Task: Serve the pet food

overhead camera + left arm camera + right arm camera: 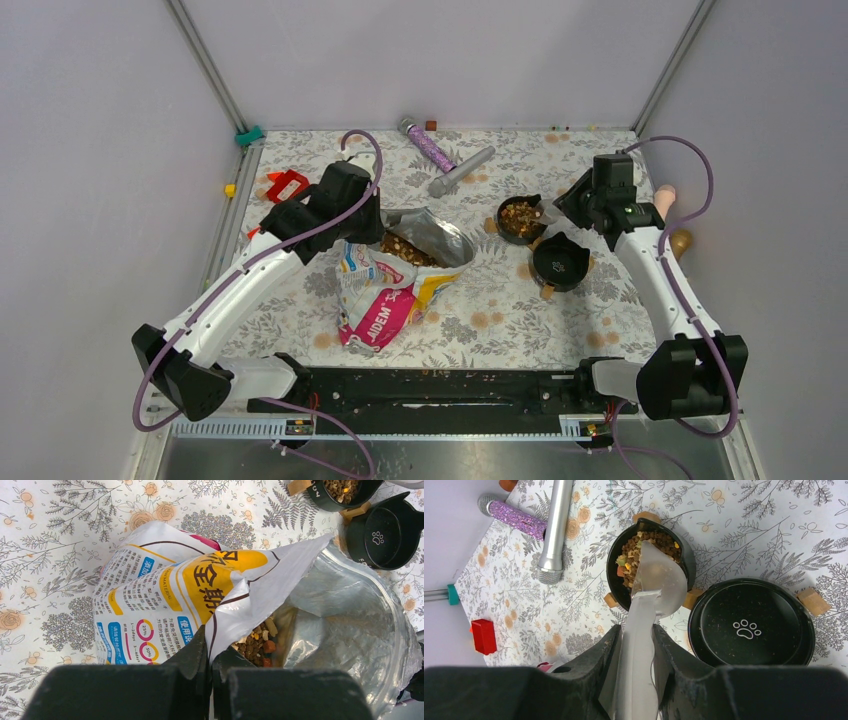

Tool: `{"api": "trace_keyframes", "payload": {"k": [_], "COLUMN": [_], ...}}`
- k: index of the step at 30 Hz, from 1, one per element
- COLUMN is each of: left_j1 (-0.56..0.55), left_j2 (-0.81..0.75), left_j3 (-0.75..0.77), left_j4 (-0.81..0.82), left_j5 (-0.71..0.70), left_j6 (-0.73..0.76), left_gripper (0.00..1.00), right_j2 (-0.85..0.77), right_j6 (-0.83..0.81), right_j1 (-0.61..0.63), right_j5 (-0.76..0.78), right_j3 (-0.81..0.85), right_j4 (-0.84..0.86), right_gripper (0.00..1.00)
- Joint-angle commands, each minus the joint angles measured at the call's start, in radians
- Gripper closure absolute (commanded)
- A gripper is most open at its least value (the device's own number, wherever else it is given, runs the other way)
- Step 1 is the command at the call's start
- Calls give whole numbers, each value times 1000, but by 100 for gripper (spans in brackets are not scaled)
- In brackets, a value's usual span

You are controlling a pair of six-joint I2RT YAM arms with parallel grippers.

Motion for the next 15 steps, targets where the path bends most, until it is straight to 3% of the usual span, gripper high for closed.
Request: {"api": "trace_keyframes", "payload": {"k": [1,15], "left_j1": [-2,-3], "left_j2": [8,-7], "left_j3": [23,25], "left_j4": [18,19], "left_j5": [17,11], "left_j6": [7,10], "left_gripper": [100,100], "right_j2": [3,-13], "right_j6": [-33,-122], "right_j1": [-6,-6], "right_j5": [0,39], "right_j3": [46,113], "right_j4": [6,-67], "right_gripper": [100,100]}}
